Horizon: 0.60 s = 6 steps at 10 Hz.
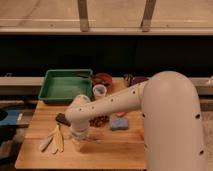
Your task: Place fork in purple bowl
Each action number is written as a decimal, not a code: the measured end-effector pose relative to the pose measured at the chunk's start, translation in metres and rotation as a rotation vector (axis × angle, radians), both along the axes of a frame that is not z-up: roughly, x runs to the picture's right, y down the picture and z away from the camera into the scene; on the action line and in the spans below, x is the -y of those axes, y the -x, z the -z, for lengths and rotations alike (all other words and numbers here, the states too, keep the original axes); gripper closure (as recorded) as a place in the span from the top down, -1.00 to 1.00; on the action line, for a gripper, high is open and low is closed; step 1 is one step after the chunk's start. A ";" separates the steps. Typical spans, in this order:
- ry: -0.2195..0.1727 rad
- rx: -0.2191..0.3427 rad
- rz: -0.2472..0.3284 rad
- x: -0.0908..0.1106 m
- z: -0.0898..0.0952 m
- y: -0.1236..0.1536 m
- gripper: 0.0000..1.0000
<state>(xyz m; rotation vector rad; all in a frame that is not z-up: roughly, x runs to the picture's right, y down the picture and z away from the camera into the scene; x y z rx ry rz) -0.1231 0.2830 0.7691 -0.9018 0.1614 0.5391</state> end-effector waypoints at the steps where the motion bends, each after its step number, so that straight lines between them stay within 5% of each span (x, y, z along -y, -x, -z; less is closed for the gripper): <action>1: 0.002 0.000 0.001 -0.001 0.000 0.000 -0.46; 3: 0.004 -0.011 0.015 -0.005 -0.001 0.002 -0.89; 6: 0.000 -0.011 0.014 -0.003 -0.001 0.003 -1.00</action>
